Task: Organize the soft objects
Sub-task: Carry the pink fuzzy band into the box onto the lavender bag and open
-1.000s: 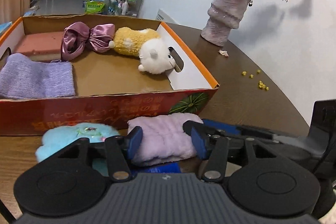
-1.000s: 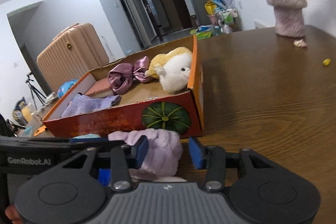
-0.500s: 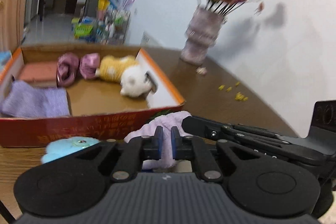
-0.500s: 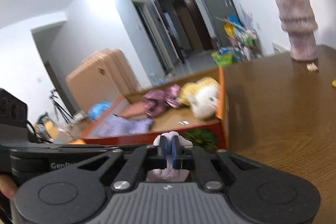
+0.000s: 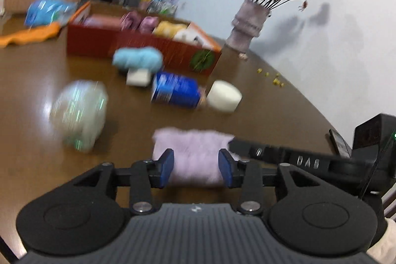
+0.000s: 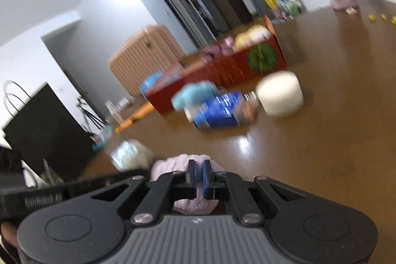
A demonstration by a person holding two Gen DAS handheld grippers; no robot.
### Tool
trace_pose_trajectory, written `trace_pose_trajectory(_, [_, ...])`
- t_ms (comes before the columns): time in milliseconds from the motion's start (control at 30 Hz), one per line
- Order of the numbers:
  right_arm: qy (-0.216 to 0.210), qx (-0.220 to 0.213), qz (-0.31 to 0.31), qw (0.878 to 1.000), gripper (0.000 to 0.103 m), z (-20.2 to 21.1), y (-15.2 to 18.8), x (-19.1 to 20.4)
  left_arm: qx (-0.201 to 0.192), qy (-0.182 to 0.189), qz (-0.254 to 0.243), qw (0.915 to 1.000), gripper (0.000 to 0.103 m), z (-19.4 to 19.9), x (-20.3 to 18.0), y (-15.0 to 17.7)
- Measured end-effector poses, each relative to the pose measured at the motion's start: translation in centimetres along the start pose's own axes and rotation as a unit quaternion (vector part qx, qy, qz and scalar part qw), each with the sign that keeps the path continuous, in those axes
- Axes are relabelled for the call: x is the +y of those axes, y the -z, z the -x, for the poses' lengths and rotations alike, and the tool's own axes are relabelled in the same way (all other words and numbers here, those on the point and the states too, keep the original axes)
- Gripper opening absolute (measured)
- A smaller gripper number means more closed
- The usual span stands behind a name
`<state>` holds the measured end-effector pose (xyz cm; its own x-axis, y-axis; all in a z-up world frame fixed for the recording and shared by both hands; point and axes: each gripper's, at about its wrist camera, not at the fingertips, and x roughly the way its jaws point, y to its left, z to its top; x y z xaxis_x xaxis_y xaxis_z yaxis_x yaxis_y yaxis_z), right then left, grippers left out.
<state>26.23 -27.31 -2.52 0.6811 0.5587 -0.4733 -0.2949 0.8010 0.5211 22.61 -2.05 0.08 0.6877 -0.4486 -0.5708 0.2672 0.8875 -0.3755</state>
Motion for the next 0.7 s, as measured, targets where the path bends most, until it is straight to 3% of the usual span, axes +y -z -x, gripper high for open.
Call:
trace_pose_trajectory(233, [0.025, -0.033, 0.003, 0.999, 0.022, 2.0, -0.1, 0.7, -0.025, 0.016, 0.026, 0.9992, 0.056, 0.1, 1.6, -0.6])
trace_pose_trajectory(400, [0.037, -0.014, -0.003, 0.999, 0.034, 0.6, 0.8, 1.0, 0.003, 0.024, 0.048, 0.9986, 0.056, -2.1, 2.8, -0.6])
trace_pose_trajectory(467, [0.039, -0.003, -0.004, 0.999, 0.033, -0.2, 1.3, 1.1, 0.012, 0.033, 0.05, 0.9981, 0.049, -2.6, 2.9, -0.5])
trace_pose_trajectory(500, [0.035, 0.002, -0.003, 0.999, 0.027, -0.5, 1.4, 1.1, 0.015, 0.039, 0.048, 0.998, 0.045, -2.7, 2.9, -0.6])
trace_pose_trajectory(567, [0.036, 0.0, -0.003, 0.999, 0.023, -0.8, 1.3, 1.2, 0.012, 0.034, 0.042, 0.9985, 0.027, -2.8, 3.0, -0.8])
trace_pose_trajectory(700, [0.026, 0.002, 0.016, 1.0, 0.019, -1.0, -1.1, 2.4, -0.011, 0.061, 0.049, 0.9969, 0.021, -1.7, 3.3, -3.2])
